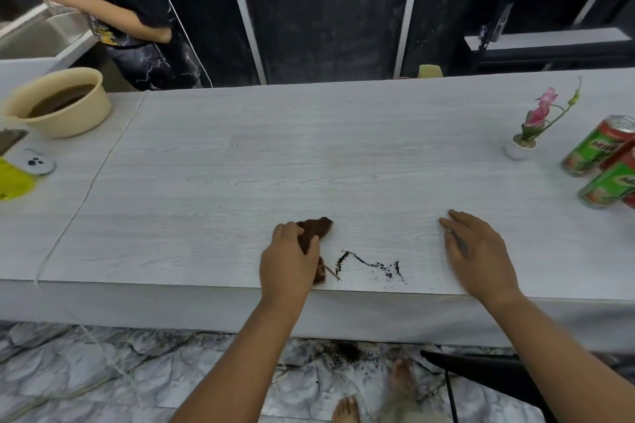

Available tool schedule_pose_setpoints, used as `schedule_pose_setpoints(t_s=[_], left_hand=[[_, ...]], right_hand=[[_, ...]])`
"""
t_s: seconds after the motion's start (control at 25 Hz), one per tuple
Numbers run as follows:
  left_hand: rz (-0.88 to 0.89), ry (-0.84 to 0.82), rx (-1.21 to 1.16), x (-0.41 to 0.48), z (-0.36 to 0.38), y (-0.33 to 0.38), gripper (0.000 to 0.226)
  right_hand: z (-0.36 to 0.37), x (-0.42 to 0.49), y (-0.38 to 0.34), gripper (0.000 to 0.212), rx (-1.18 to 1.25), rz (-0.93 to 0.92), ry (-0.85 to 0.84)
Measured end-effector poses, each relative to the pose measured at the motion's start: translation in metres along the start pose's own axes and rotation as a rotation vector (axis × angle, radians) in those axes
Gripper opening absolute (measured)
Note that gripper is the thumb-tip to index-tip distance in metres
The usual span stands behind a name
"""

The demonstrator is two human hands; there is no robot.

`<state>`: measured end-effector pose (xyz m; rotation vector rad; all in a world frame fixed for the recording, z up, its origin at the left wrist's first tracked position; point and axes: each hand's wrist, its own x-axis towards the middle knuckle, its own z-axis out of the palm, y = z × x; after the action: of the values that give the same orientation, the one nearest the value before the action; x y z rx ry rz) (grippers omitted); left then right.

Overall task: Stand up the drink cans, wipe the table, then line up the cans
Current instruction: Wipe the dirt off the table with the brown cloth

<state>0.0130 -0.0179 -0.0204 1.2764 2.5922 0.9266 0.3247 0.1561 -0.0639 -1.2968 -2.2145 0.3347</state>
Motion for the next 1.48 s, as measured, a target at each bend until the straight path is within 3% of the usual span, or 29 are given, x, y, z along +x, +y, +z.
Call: schedule_pose_setpoints(t_s=[0.2, 0.6, 0.84, 1.0, 1.36, 1.48], left_hand=[[-0.07, 0.011, 0.044, 0.009, -0.011, -0.026, 0.027], [0.209, -0.165, 0.027, -0.038, 0.041, 0.056, 0.03], [0.095, -0.025, -0.036, 0.028, 0.01, 0.028, 0.024], [0.03, -0.055, 0.055, 0.039, 0.015, 0.012, 0.026], [0.402, -0.239, -0.057, 0.036, 0.051, 0.044, 0.04], [0.433, -0.223, -0.13, 0.053, 0.043, 0.031, 0.045]], right_hand=[[0.0, 0.0, -0.002, 0.032, 0.012, 0.011, -0.008], [-0.004, -0.001, -0.006, 0.032, 0.01, 0.023, -0.01], [-0.004, 0.001, -0.004, 0.032, 0.013, 0.019, -0.003], [-0.003, 0.001, -0.004, 0.032, 0.024, 0.009, 0.006], [0.001, -0.001, -0.002, 0.033, 0.023, 0.002, -0.003], [-0.005, 0.004, -0.008, 0.029, 0.044, 0.085, -0.001]])
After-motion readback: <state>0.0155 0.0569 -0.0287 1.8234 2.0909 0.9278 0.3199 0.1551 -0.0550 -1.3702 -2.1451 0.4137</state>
